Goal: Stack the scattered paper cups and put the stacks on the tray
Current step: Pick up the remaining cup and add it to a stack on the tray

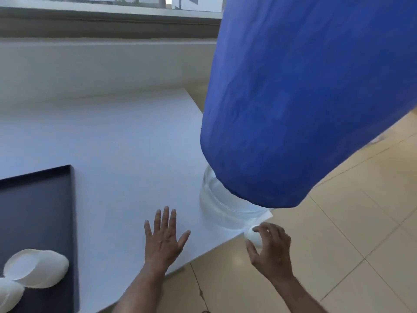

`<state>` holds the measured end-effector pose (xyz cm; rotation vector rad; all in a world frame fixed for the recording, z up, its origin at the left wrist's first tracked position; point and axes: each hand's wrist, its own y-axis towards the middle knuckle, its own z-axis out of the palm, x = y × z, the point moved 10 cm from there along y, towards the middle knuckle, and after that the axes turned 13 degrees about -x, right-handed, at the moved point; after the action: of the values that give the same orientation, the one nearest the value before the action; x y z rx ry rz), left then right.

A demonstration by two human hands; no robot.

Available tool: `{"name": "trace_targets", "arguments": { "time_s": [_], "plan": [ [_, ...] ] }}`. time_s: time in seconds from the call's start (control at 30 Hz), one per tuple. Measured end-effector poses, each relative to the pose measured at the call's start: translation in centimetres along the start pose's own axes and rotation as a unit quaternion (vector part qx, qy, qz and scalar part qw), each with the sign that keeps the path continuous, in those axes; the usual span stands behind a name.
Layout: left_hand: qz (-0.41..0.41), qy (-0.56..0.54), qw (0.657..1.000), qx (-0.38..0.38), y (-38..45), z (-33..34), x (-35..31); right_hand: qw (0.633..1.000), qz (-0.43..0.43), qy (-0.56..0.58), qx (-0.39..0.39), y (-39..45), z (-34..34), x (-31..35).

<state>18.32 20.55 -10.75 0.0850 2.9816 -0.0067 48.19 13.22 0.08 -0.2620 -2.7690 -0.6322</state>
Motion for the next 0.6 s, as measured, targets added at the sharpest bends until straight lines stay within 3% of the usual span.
{"name": "trace_targets", "arguments": {
  "time_s": [0.23,0.6],
  "plan": [
    [-0.029,-0.001,0.999,0.044,-0.7,2.8,0.5,0.993,0.043,-0.012,0.110,-1.3,2.9,-4.4],
    [-0.032,-0.015,0.998,0.052,-0.8,3.7,1.1,0.986,0.127,0.110,0.021,-1.5,1.6,-5.5]
  ]
}}
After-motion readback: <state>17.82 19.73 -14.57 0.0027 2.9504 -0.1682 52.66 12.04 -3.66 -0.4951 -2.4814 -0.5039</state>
